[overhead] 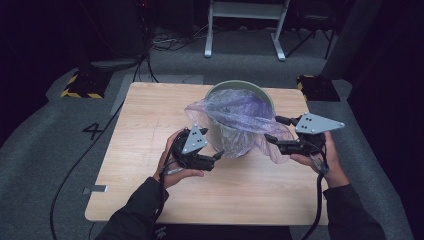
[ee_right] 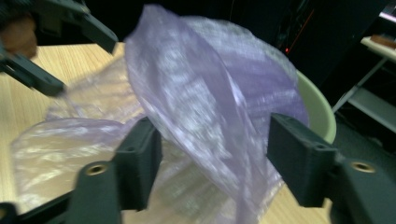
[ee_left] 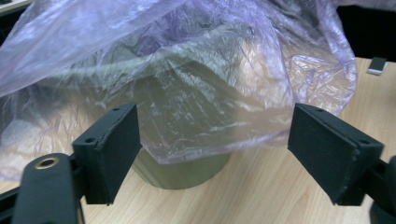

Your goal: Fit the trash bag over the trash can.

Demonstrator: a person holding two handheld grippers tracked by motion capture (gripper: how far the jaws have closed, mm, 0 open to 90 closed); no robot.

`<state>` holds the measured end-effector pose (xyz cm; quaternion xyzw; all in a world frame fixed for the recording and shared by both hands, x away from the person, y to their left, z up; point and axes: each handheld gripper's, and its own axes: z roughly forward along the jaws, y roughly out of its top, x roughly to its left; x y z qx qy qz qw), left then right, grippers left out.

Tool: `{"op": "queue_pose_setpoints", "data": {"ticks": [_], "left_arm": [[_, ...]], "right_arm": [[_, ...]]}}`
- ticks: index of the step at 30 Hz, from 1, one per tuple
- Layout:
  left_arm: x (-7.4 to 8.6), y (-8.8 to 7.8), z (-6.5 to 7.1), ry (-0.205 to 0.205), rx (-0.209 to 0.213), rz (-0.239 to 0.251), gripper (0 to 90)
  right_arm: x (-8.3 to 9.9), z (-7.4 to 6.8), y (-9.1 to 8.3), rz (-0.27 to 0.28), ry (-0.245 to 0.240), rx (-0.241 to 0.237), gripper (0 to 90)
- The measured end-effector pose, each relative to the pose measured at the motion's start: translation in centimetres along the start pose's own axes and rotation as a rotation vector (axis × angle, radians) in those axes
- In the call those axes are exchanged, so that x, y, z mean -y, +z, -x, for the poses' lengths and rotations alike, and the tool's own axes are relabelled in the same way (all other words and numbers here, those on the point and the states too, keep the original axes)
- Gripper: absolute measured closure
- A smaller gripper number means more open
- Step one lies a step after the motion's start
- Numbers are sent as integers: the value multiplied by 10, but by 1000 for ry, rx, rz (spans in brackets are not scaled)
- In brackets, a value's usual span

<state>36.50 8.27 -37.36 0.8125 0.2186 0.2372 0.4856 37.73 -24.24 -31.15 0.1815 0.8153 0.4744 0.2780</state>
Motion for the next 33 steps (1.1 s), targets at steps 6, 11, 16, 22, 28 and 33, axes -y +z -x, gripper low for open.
{"op": "queue_pose_setpoints", "data": {"ticks": [6, 11, 16, 22, 28, 33], "left_arm": [[-2, 8, 6, 57, -18, -25, 387], [-3, 14, 4, 114, 7, -65, 714], [0, 21, -4, 102, 29, -85, 858], [3, 21, -10, 12, 67, -32, 591], [4, 10, 0, -73, 40, 70, 161], [0, 13, -5, -110, -7, 60, 152]], "right_arm": [[-11, 1, -3, 37, -24, 19, 659], [-15, 3, -3, 58, -7, 2, 830], [-18, 3, -1, 47, 6, 32, 867], [-21, 16, 4, 56, 78, 85, 871], [-20, 19, 8, 41, 100, 98, 871], [-19, 17, 11, 28, 99, 85, 871]]}}
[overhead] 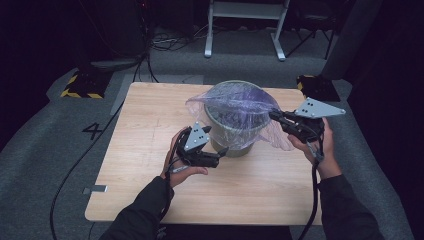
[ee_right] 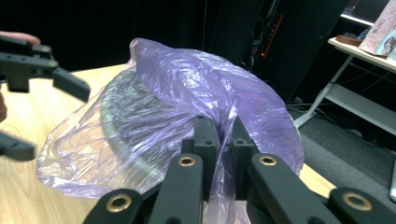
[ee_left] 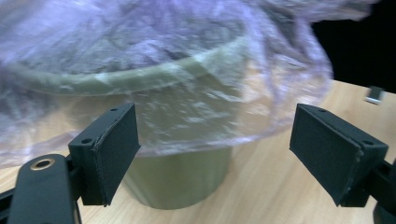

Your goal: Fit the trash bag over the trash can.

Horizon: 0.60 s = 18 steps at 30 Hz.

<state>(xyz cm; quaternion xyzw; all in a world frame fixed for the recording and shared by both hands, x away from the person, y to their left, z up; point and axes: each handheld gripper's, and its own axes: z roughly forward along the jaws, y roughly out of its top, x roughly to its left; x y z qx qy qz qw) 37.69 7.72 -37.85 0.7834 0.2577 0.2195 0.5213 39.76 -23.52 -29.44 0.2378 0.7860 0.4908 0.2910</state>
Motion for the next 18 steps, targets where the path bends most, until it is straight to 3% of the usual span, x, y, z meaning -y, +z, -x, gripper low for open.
{"op": "queue_pose_setpoints", "data": {"ticks": [3, 5, 7, 8, 12, 14, 18], "left_arm": [[-4, 7, -2, 4, -40, -26, 212], [-4, 11, -4, 4, -84, -40, 369], [-4, 12, -7, 13, -95, -46, 506], [-5, 12, -7, 28, -117, -50, 623], [-5, 12, -12, 56, -160, -52, 895], [-5, 13, -16, 58, -134, -68, 899], [0, 13, -17, 107, -113, -115, 900]], "right_arm": [[0, -2, 0, -2, -3, -12, 871], [-1, -3, 0, -1, -1, -19, 871], [-1, -3, -1, -2, -5, -28, 872], [-1, -4, -1, -3, -8, -30, 873], [-2, -3, -2, 0, -8, -30, 873], [-2, -1, -2, 4, -1, -26, 872], [-2, 5, -2, 8, 31, -2, 852]]}}
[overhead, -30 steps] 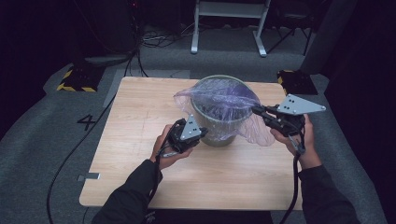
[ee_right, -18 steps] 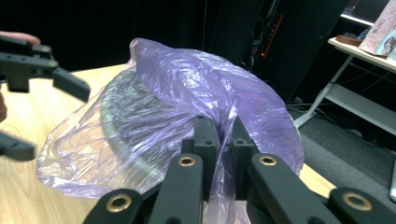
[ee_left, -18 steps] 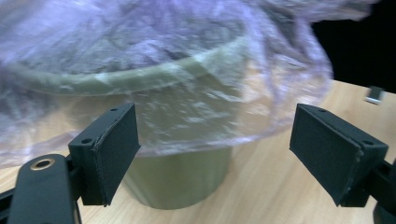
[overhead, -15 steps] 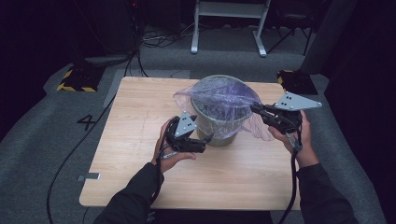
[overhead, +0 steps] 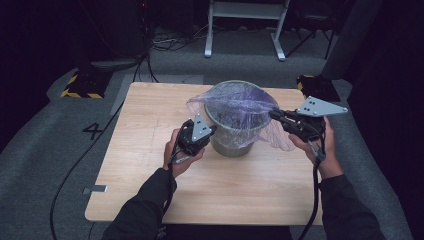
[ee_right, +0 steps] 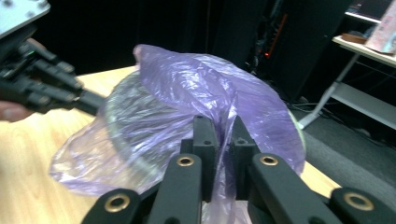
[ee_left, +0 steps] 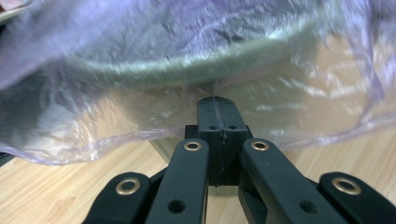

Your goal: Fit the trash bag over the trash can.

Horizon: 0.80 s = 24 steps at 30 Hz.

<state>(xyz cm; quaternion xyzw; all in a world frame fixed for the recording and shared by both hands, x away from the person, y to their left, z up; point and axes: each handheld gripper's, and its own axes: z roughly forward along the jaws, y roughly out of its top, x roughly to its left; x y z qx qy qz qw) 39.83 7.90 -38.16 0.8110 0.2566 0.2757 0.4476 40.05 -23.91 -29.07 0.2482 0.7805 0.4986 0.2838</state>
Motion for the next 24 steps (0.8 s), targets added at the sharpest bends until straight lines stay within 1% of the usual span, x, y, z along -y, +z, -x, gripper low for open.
{"op": "queue_pose_setpoints", "data": {"ticks": [2, 5, 6, 7, 10, 11, 12, 14, 16, 17, 18, 19, 20, 21, 22, 24], "left_arm": [[2, -1, -1, 4, 10, -2, 900], [4, -4, -4, 6, 20, 5, 900], [4, -4, -5, -2, 33, 13, 900], [5, -6, -6, 0, 43, 15, 900], [7, -11, -7, 9, 40, 48, 899], [8, -15, -8, 7, 33, 71, 894], [8, -19, -9, -4, 20, 81, 767], [9, -28, -13, -6, 43, 122, 620], [8, -39, -17, -20, 14, 176, 461], [8, -45, -19, -23, 4, 204, 402], [6, -50, -20, -14, -16, 221, 334], [4, -53, -21, -1, -32, 224, 295], [2, -55, -23, 6, -14, 229, 269], [-1, -56, -24, 13, -9, 230, 243], [-4, -56, -25, 23, -13, 221, 234], [-10, -52, -28, 31, 4, 193, 226]], "right_arm": [[-1, 4, 1, 10, 27, 4, 853], [-4, 9, 4, 16, 44, 18, 866], [-5, 10, 6, 11, 46, 28, 871], [-6, 12, 9, 9, 53, 34, 874], [-7, 19, 18, -14, 72, 63, 886], [-7, 22, 21, -26, 80, 69, 887], [-7, 26, 24, -37, 84, 82, 888], [-6, 33, 29, -53, 101, 90, 893], [-5, 39, 32, -63, 116, 98, 893], [-4, 41, 32, -67, 120, 97, 893], [-3, 43, 33, -69, 121, 97, 893], [-3, 44, 34, -72, 124, 99, 893], [-3, 44, 34, -74, 125, 97, 893], [-3, 44, 34, -75, 125, 93, 893], [-3, 44, 34, -75, 124, 92, 893], [-4, 43, 35, -78, 114, 90, 893]]}}
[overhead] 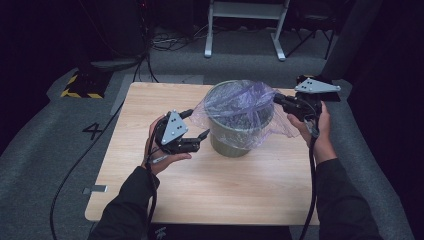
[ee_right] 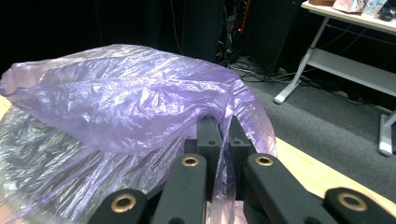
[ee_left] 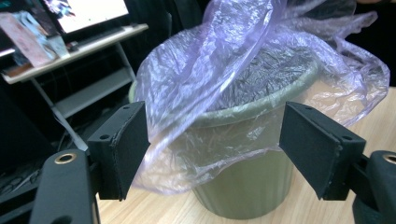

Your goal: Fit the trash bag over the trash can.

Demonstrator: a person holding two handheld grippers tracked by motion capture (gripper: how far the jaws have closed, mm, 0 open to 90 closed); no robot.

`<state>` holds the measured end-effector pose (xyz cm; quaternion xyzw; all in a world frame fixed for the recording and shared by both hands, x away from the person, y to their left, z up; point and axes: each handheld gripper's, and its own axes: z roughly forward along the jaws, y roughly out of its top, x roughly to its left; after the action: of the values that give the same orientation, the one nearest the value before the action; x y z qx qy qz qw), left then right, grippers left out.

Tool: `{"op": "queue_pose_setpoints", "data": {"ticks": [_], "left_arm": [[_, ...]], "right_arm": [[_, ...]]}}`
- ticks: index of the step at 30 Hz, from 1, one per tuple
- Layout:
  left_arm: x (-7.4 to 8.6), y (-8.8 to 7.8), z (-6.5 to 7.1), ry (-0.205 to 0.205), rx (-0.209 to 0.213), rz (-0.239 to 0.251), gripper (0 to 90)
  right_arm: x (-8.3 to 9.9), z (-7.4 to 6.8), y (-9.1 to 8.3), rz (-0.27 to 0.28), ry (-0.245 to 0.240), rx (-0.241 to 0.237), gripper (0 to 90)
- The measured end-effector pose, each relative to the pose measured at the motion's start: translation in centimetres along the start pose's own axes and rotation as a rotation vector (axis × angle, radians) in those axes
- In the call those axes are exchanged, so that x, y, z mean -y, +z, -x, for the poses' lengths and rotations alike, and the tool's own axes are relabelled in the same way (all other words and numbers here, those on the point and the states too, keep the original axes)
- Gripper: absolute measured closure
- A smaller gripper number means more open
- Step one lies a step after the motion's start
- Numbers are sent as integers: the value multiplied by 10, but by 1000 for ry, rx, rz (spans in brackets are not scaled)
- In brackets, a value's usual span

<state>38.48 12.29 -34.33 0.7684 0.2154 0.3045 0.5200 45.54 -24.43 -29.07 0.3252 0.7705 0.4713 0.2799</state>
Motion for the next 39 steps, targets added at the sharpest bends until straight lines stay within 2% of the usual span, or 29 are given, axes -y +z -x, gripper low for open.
{"op": "queue_pose_setpoints", "data": {"ticks": [1, 3, 5, 6, 7, 9, 11, 13, 14, 15, 16, 17, 18, 19, 20, 23, 25, 27, 29, 31, 32, 33, 34, 35, 36, 37, 38, 39], "left_arm": [[-3, 3, -1, 12, -8, -8, 227], [-9, 11, -4, 35, 8, -46, 273], [-15, 19, -8, 80, -18, -78, 345], [-18, 23, -11, 85, -15, -91, 393], [-20, 27, -14, 80, -20, -103, 445], [-24, 34, -19, 84, -2, -121, 557], [-27, 40, -25, 96, 7, -122, 710], [-27, 47, -30, 88, 25, -127, 802], [-26, 50, -32, 90, 21, -133, 837], [-25, 52, -35, 73, 31, -130, 847], [-24, 52, -38, 45, 52, -110, 816], [-22, 51, -40, 11, 75, -85, 729], [-21, 50, -42, -17, 98, -71, 605], [-20, 48, -42, -24, 132, -67, 523], [-19, 46, -40, -13, 145, -60, 466], [-18, 42, -32, 28, 146, -75, 286], [-17, 39, -29, 49, 153, -74, 250], [-17, 36, -25, 52, 181, -63, 222], [-16, 35, -22, 76, 183, -77, 221], [-16, 38, -21, 90, 143, -102, 234], [-15, 39, -22, 97, 130, -111, 269], [-15, 41, -23, 92, 111, -116, 327], [-16, 43, -25, 85, 72, -130, 388], [-16, 44, -28, 75, 62, -135, 448], [-16, 44, -32, 64, 92, -119, 551], [-16, 44, -35, 49, 90, -97, 632], [-16, 44, -39, 36, 77, -98, 708], [-17, 45, -42, 23, 87, -91, 766]], "right_arm": [[-1, -1, 0, -3, -5, -3, 893], [-2, -2, -1, -5, -15, -9, 892], [-4, -2, -1, -11, -22, -12, 892], [-4, -1, -2, -14, -25, -16, 892], [-5, 0, -1, -17, -26, -18, 890], [-5, 2, -1, -24, -29, -22, 887], [-5, 5, 1, -37, -33, -36, 873], [-5, 8, 3, -44, -32, -45, 870], [-4, 9, 4, -49, -26, -54, 870], [-3, 10, 5, -57, -26, -48, 870], [-3, 12, 6, -57, -22, -47, 871], [-3, 12, 6, -56, -14, -47, 871], [-2, 13, 6, -54, -13, -46, 871], [-2, 14, 6, -54, -13, -43, 871], [-3, 14, 5, -52, -13, -43, 872], [-4, 15, 4, -54, 1, -36, 875], [-6, 15, 3, -50, 5, -39, 876], [-8, 15, 2, -49, 3, -33, 877], [-9, 15, 1, -53, 13, -35, 877], [-10, 14, 1, -49, 9, -36, 876], [-11, 14, 1, -49, 13, -40, 876], [-11, 13, 2, -49, 10, -45, 876], [-12, 13, 2, -51, 5, -49, 876], [-12, 12, 2, -52, 3, -49, 876], [-12, 12, 2, -51, 0, -53, 876], [-12, 13, 3, -54, -1, -55, 876], [-11, 13, 3, -57, 0, -57, 876], [-11, 14, 4, -58, 2, -59, 876]]}}
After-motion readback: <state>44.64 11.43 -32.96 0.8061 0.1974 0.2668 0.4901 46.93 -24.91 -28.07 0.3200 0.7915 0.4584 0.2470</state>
